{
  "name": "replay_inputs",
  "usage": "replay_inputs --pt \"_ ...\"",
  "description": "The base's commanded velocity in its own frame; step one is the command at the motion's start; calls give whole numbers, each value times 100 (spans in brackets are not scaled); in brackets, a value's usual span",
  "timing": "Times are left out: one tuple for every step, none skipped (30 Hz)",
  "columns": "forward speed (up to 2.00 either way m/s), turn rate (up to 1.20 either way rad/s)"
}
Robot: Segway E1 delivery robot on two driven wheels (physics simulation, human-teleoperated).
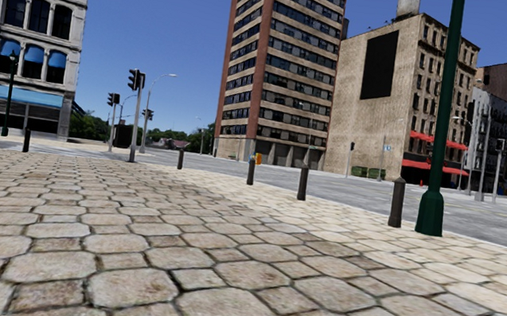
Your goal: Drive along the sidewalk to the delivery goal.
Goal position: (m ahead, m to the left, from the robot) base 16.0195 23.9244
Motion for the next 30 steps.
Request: replay_inputs --pt "200 63" --pt "200 63" --pt "200 63" --pt "200 63" --pt "200 63" --pt "200 63" --pt "200 63" --pt "200 63" --pt "200 63" --pt "200 63" --pt "200 63" --pt "200 63" --pt "200 63" --pt "200 63" --pt "200 63" --pt "200 61" --pt "200 59" --pt "200 59" --pt "200 59" --pt "200 58" --pt "200 55" --pt "200 21" --pt "200 9" --pt "200 9" --pt "200 1" --pt "200 0" --pt "200 0" --pt "200 0" --pt "200 0" --pt "200 0"
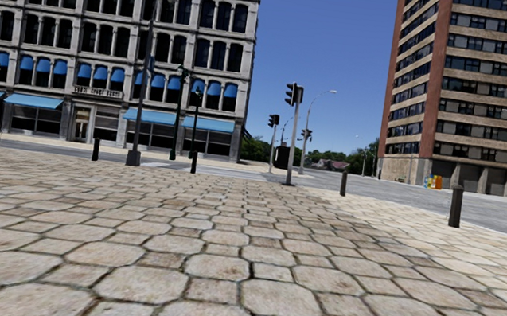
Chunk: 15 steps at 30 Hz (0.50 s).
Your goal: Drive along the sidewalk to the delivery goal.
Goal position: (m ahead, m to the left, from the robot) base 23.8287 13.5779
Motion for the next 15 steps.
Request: replay_inputs --pt "200 0" --pt "200 0" --pt "200 0" --pt "200 0" --pt "200 0" --pt "200 0" --pt "200 0" --pt "200 0" --pt "200 0" --pt "200 0" --pt "200 0" --pt "200 0" --pt "200 0" --pt "200 0" --pt "200 0"
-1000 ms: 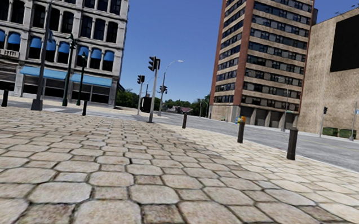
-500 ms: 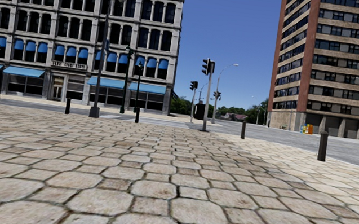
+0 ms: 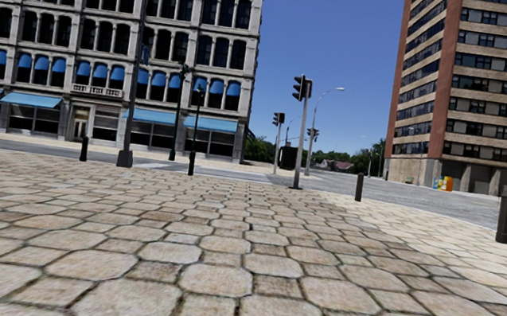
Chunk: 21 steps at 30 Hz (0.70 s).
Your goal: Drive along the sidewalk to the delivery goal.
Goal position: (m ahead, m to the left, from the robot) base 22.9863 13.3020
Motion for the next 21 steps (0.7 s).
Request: replay_inputs --pt "200 0" --pt "200 0" --pt "200 0" --pt "200 0" --pt "200 0" --pt "200 0" --pt "200 0" --pt "200 0" --pt "200 0" --pt "200 0" --pt "200 0" --pt "200 0" --pt "200 0" --pt "200 0" --pt "200 0" --pt "200 0" --pt "200 0" --pt "200 0" --pt "200 0" --pt "200 0" --pt "200 0"
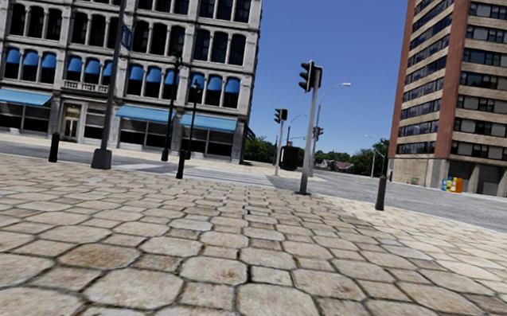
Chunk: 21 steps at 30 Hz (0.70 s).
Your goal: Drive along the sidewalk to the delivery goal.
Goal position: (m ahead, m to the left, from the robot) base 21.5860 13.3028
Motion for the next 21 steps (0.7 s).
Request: replay_inputs --pt "200 0" --pt "200 0" --pt "200 0" --pt "200 0" --pt "200 0" --pt "200 0" --pt "200 0" --pt "200 0" --pt "200 0" --pt "200 0" --pt "200 0" --pt "200 0" --pt "200 0" --pt "200 0" --pt "200 0" --pt "200 0" --pt "200 0" --pt "200 0" --pt "200 0" --pt "200 0" --pt "200 0"
